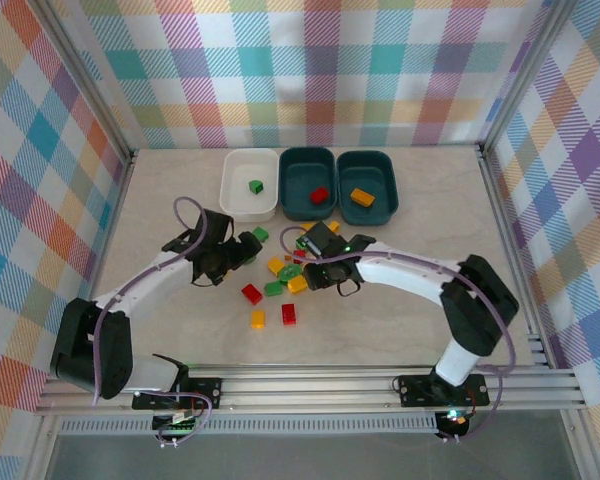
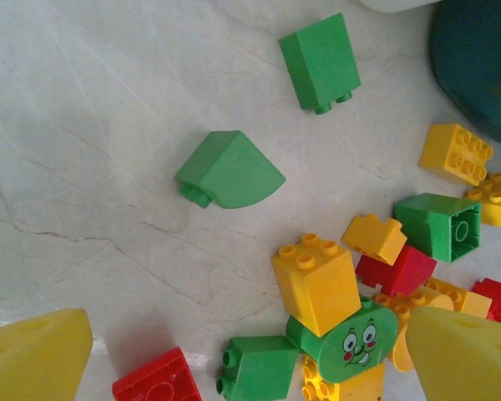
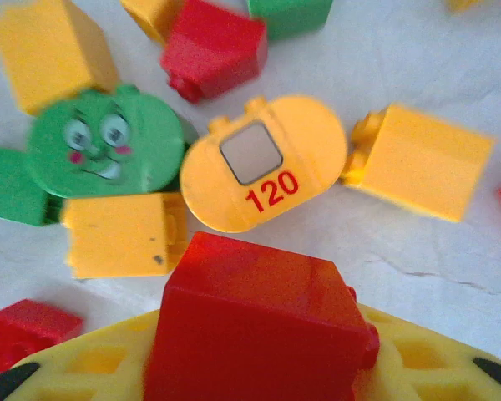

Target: Sort the legos into containers by color

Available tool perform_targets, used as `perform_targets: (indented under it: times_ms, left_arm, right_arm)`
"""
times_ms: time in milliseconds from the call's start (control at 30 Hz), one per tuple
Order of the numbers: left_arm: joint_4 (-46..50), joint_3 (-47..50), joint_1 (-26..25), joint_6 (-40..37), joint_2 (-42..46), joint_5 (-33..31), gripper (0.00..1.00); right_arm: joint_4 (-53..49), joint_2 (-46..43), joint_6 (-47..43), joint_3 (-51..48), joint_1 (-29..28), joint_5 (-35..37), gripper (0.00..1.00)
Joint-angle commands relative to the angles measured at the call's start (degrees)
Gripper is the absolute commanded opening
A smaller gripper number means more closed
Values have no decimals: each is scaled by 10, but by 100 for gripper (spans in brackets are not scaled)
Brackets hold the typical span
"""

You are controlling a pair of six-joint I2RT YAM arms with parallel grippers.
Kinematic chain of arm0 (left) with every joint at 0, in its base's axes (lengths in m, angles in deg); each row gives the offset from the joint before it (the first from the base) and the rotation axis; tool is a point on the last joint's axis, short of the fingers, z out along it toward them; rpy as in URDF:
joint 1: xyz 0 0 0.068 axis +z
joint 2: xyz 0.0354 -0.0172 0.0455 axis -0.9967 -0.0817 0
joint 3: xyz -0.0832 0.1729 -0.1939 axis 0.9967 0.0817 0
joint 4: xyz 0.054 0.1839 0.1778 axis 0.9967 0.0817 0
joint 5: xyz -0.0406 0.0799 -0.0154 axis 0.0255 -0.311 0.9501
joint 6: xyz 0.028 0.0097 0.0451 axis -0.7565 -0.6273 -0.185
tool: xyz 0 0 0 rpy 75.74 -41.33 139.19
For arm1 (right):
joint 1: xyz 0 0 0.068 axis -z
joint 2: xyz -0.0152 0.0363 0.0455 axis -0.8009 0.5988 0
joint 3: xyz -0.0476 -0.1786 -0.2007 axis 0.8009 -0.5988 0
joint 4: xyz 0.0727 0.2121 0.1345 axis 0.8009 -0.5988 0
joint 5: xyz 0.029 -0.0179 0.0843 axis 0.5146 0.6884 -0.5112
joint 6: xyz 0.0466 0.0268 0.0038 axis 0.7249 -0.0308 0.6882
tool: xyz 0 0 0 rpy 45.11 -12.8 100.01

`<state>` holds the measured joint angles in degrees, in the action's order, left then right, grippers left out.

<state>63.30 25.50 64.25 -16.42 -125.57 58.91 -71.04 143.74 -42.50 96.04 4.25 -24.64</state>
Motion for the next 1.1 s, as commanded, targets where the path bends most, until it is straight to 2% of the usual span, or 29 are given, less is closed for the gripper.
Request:
perform_targets:
  times_ms: [0,100,200,400,567,767,867,1067]
  left_arm:
    - [35,-22,-23,-25,-20,-13,96]
    - [34,-14,-29,-22,-30,-3,96]
    - [47,-7,-29,-35,-28,-10,96]
    - [81,0,-29,-54,-26,-12,96]
    - [84,7,-29,-59,-20,-11,97]
    - [93,-25,-29,-80,-56,-18,97]
    - [97,-55,-29,-86,-87,-42,97]
    - [91,-139,-29,-131,-184,-98,92]
  right_arm:
    - [-3,-11,-27,41,22,4,41]
    - [12,31,-46,107,63,-11,40]
    - [13,115,-52,213,103,-31,40]
    - [-36,287,-63,434,149,-32,40]
    - [-91,382,-65,571,176,-55,43]
    - [-201,462,-74,765,179,-74,60]
    - [-215,443,-73,761,178,-62,62]
    - [-105,276,-48,522,178,-70,62]
